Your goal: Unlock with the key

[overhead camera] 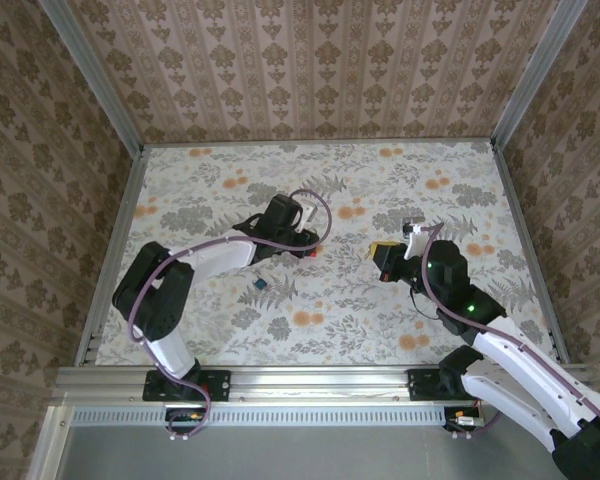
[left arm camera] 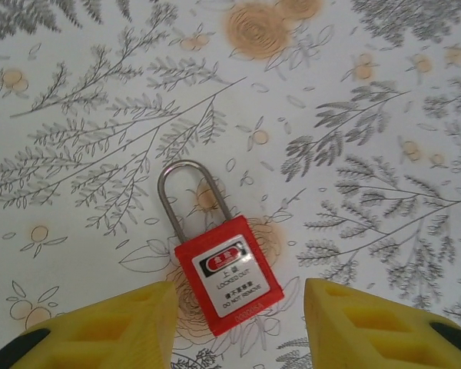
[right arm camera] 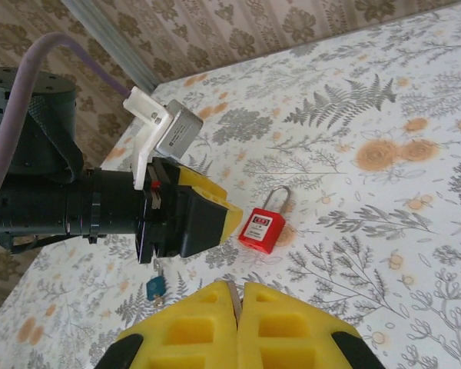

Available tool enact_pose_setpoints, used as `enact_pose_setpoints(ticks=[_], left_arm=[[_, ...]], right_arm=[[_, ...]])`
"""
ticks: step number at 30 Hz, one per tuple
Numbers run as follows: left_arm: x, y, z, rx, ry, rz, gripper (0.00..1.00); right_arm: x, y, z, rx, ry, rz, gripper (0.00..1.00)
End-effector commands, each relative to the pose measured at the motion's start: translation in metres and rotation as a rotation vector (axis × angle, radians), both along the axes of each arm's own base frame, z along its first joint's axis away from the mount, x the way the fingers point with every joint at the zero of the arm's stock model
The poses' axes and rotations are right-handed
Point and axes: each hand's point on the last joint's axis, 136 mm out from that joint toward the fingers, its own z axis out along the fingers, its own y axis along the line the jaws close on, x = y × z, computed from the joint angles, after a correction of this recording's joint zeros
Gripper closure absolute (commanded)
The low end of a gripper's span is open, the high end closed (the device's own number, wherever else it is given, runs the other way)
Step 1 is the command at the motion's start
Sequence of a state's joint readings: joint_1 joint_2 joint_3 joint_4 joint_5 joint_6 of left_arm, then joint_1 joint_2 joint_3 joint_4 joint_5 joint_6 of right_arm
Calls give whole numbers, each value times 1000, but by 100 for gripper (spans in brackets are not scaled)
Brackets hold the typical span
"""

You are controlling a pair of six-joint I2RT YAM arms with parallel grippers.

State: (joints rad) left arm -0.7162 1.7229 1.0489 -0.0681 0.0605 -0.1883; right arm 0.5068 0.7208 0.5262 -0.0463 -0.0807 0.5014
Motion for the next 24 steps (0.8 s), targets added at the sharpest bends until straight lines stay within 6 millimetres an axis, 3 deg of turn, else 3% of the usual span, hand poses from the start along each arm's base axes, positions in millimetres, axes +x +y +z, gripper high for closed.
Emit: enact_pose_setpoints(ticks=[1,5,13,24], left_arm=[[19,6,7,23,-16,82,50],[25,10,-7,58,30,108,48],[14,2,-38,65,155,72,45],[-10,-6,-53,-1,264,78,47]], right_arm=[[0,-8,-6,-24,9,-38,93],[2,-9,-7,-43,3,-40,93],[4,-11,-6,-70,-3,-45,94],[2,-15,-9,-80,-4,-54,94]])
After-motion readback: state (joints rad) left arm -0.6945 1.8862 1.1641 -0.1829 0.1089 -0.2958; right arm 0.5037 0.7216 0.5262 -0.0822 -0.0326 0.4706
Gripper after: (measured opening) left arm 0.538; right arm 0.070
